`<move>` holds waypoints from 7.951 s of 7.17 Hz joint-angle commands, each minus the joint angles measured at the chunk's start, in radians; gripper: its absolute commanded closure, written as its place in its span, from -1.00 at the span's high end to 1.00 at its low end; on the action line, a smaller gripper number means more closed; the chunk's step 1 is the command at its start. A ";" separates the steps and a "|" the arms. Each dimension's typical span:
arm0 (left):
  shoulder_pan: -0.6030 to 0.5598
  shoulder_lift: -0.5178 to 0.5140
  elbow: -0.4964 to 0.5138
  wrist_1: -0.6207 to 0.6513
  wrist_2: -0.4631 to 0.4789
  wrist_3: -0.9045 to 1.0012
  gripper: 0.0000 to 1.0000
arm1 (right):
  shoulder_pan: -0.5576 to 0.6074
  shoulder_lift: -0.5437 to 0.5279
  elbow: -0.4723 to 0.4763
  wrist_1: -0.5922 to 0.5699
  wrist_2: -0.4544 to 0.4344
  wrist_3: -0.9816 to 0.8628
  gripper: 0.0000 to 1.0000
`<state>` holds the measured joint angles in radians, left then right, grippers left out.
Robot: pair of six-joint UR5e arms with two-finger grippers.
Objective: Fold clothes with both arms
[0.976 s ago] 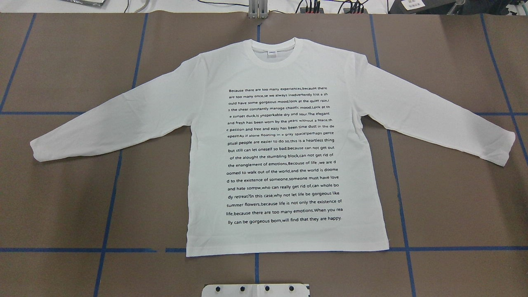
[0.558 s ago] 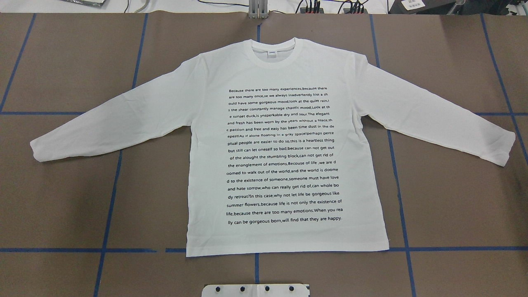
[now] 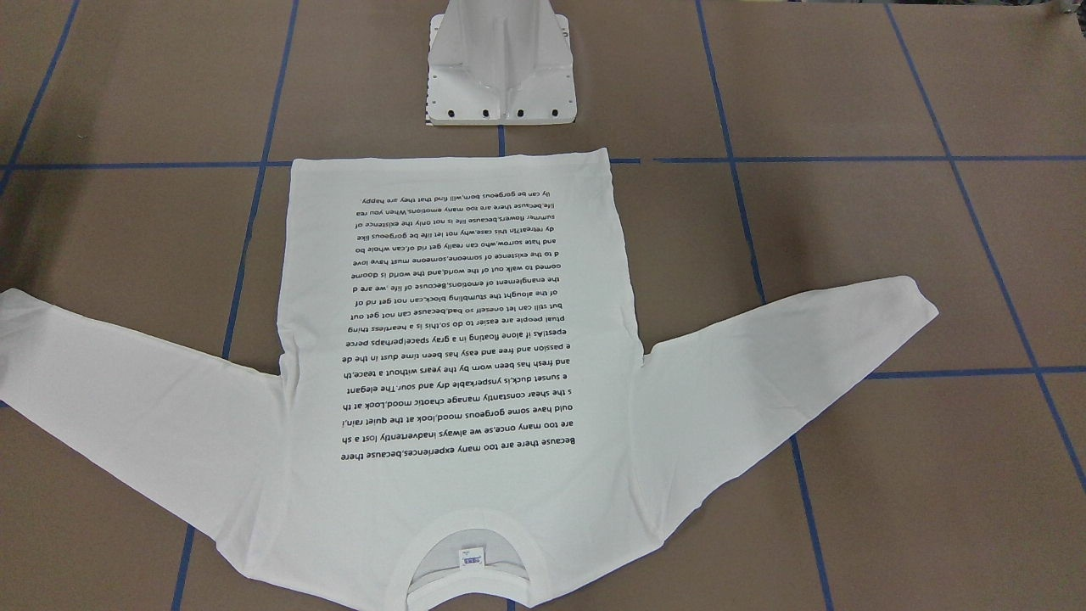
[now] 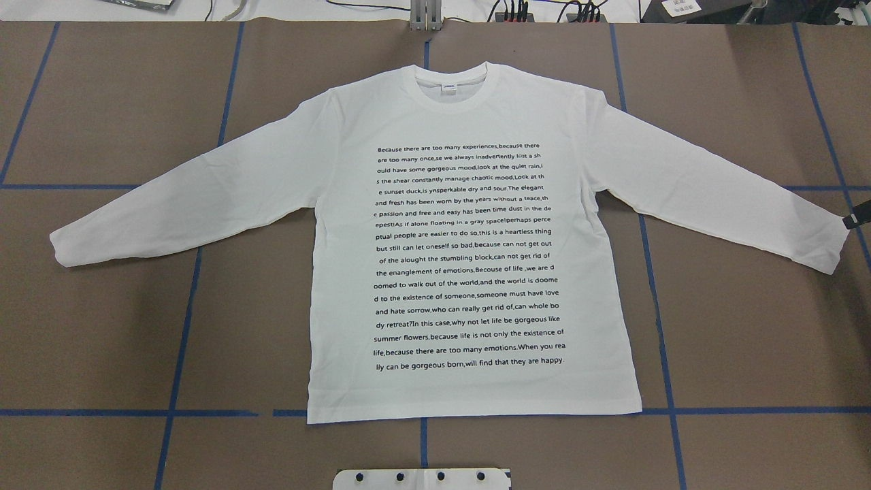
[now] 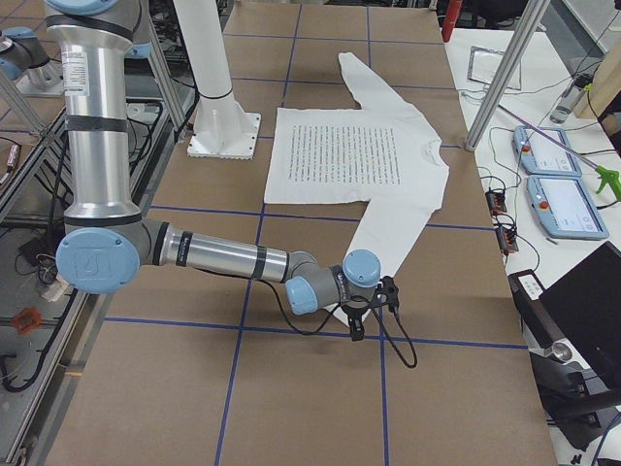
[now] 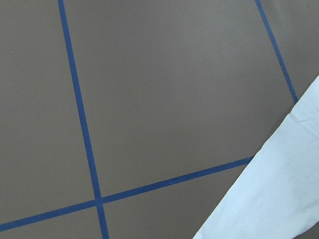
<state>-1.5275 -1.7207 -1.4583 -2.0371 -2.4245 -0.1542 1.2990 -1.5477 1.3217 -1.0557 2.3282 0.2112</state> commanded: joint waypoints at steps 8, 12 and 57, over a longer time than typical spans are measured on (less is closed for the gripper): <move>0.009 0.012 0.007 -0.097 0.070 -0.004 0.99 | -0.076 0.024 -0.079 0.069 -0.041 0.025 0.65; 0.009 0.012 0.006 -0.097 0.070 -0.004 0.99 | -0.076 0.026 -0.082 0.069 -0.039 0.025 -0.20; 0.456 0.122 0.020 -0.394 0.289 -0.752 0.98 | -0.272 0.755 -0.006 -0.553 -0.124 0.389 1.00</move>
<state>-1.1223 -1.6339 -1.4150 -2.4132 -2.1738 -0.8522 0.9696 -0.7307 1.2787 -1.5761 2.1461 0.6861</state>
